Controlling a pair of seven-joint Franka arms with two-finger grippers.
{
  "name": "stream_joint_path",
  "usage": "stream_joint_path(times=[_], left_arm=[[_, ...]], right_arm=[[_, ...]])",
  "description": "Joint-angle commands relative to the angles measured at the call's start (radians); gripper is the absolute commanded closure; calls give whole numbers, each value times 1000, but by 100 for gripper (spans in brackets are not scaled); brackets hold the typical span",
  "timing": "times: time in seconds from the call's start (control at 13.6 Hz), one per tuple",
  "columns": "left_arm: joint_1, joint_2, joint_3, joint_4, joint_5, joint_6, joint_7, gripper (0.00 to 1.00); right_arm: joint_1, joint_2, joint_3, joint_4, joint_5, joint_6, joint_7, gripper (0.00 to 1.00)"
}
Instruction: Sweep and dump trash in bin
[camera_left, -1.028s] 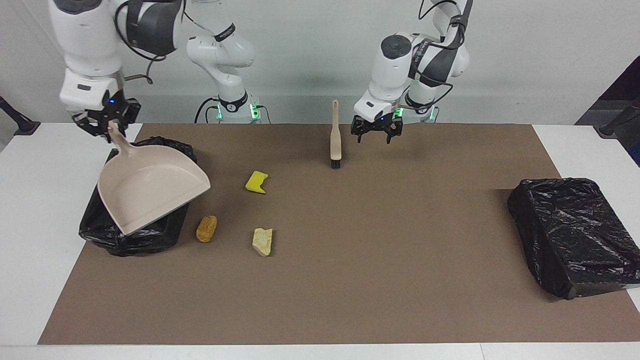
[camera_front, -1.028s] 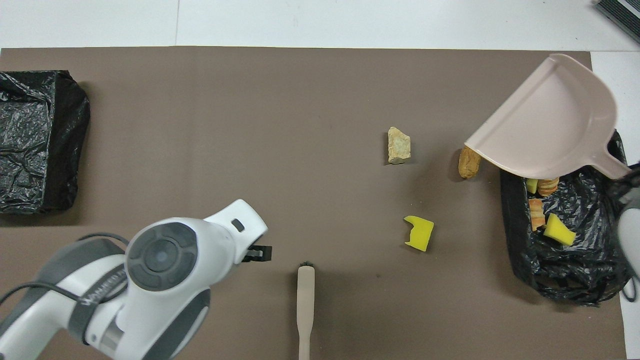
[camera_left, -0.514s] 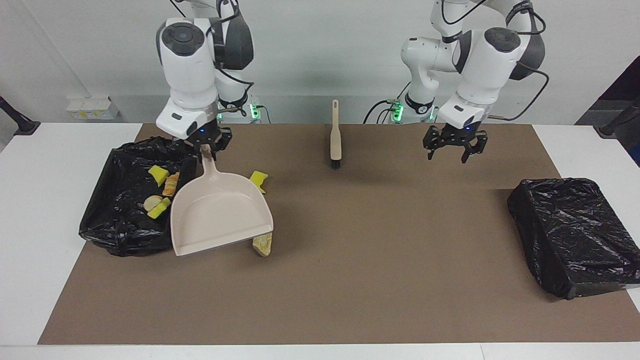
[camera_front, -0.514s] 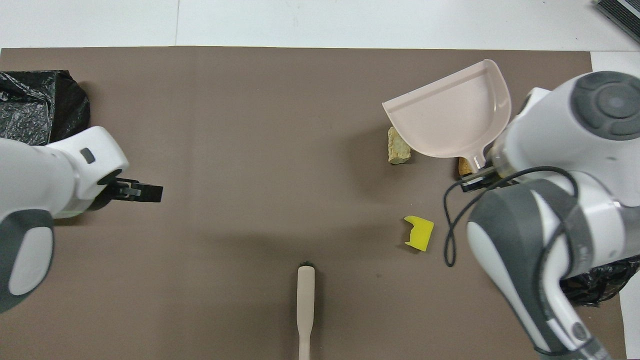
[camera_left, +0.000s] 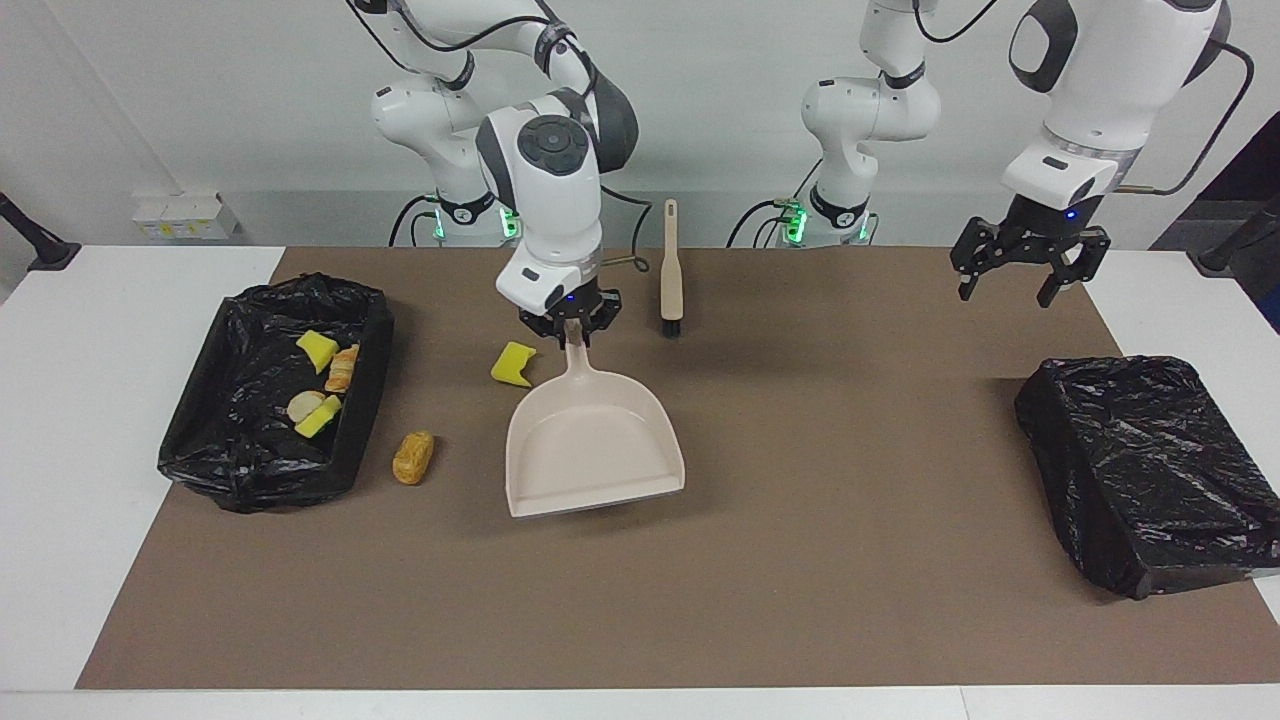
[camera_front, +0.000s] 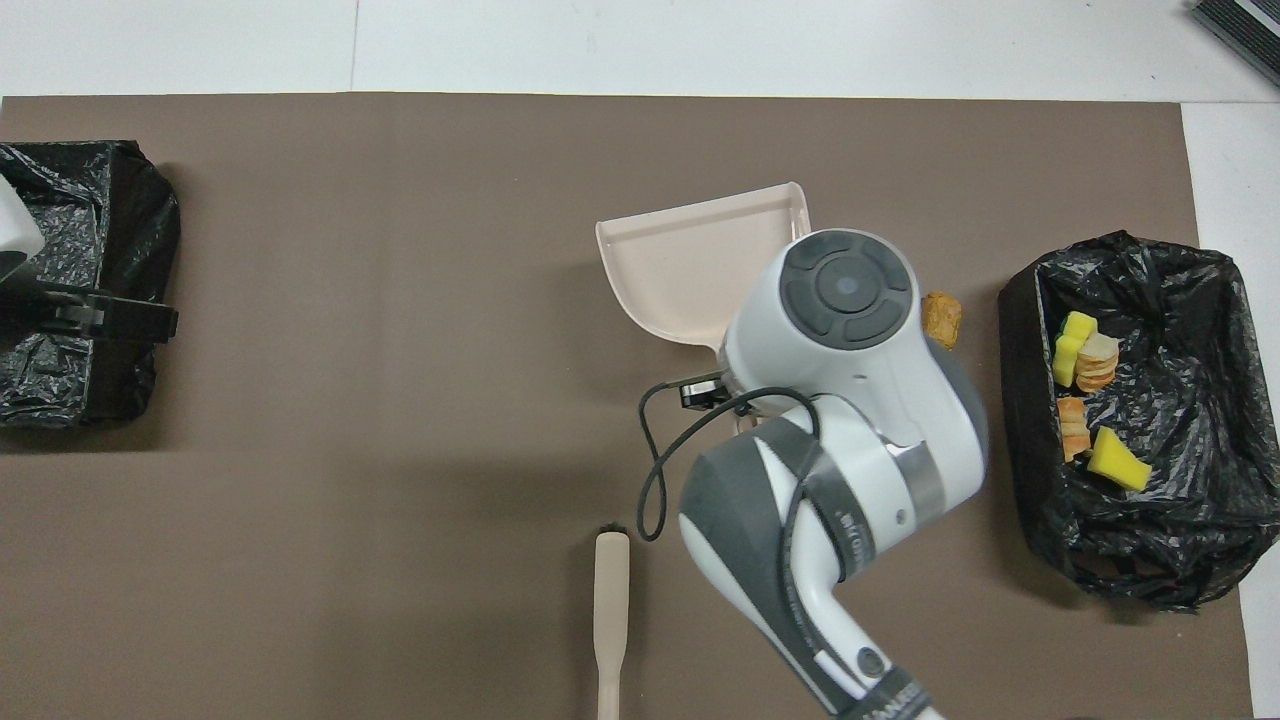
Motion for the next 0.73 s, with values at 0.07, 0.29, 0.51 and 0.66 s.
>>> stream_joint_path(times=[0.07,0.29,0.51,0.66], left_arm=[[45,14,-15,23,14,-55,74,0],[45,15,-15,28,14,-60,71,0],[45,31,-15,61,17,-68,73,0],[39,73,-16,138,11,-97,73,0]], right_arm=[[89,90,-2,26,54,90,160,100],[150,229,0,110,71,148,252,100],[179,254,0,123,79,159,260,100],[186,257,0,114,100,162,268,100]])
